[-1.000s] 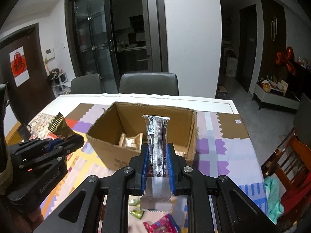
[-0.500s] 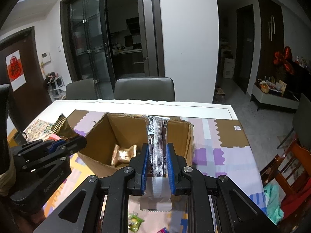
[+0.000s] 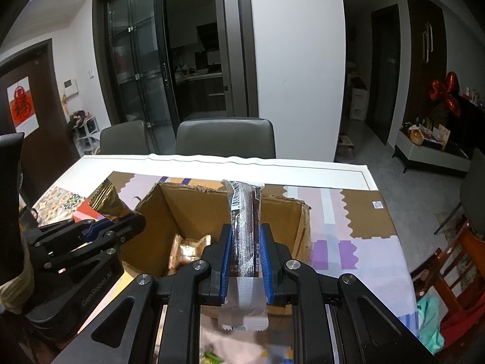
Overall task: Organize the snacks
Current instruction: 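Lower both grippers into the box and open them, releasing the candy and bar, then move both open grippers back from the box toward the remaining snacks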
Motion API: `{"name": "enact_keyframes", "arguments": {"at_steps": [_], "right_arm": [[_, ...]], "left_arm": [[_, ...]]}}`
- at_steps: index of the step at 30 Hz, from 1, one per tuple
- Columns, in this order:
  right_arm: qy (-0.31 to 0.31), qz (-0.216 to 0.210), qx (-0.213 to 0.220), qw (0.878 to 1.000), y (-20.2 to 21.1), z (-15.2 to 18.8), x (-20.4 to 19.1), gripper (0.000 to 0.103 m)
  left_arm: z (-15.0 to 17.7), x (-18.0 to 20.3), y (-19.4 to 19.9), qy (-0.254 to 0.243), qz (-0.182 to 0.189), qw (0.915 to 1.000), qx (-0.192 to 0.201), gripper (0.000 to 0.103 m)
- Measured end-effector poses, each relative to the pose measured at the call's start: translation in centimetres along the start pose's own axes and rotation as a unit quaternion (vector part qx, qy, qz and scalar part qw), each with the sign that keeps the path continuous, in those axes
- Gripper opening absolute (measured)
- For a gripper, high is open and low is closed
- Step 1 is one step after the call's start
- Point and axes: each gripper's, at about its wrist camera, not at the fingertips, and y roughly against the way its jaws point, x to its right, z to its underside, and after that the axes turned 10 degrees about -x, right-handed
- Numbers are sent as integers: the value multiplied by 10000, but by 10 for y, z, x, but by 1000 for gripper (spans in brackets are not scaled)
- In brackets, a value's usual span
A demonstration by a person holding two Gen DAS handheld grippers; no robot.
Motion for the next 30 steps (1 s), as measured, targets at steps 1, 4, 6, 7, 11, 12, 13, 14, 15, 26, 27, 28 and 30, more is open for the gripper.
{"name": "enact_keyframes", "arguments": {"at_steps": [1,4,6,7,11,12,13,14,15,26,27,28,30], "right_arm": [[-2,-5,-9,10000,-2,-1,0,19],[18,-22,-39,10000,-9,-4,-1,19],[29,-32,-64,10000,-14,-5,-2,19],[29,-36,-74,10000,-17,-6,-2,19],[11,-67,-134,9999,-27,-7,0,19],[19,-69,-146,9999,-29,-7,0,19],[25,-64,-152,9999,-30,-8,0,19],[31,-60,-160,9998,-32,-8,1,19],[37,-56,-167,9998,-33,-8,1,19],[-155,285,100,9994,-20,-10,7,75],[-170,291,110,9994,-18,-10,7,75],[-181,301,110,9993,-17,-11,8,75],[-193,319,140,9992,-13,-11,9,75]], "left_arm": [[-1,-1,-2,-1,-3,10000,-4,13],[-3,-1,-7,-8,-14,10000,-37,13],[-4,-1,-11,-13,-25,10000,-66,13],[-5,-1,-14,12,-30,9999,-95,13],[-7,-1,-21,55,-29,9999,-147,13],[-8,0,-22,45,-39,9999,-160,13],[-8,0,-23,43,-36,9998,-167,13],[-8,0,-24,40,-37,9998,-172,13],[-7,0,-24,39,-46,9998,-164,14],[-6,-3,-15,189,-254,9995,-67,59],[-6,-3,-14,187,-271,9994,-53,62],[-7,-4,-12,191,-288,9994,-31,66],[-6,-3,-5,199,-317,9993,31,74]]}}
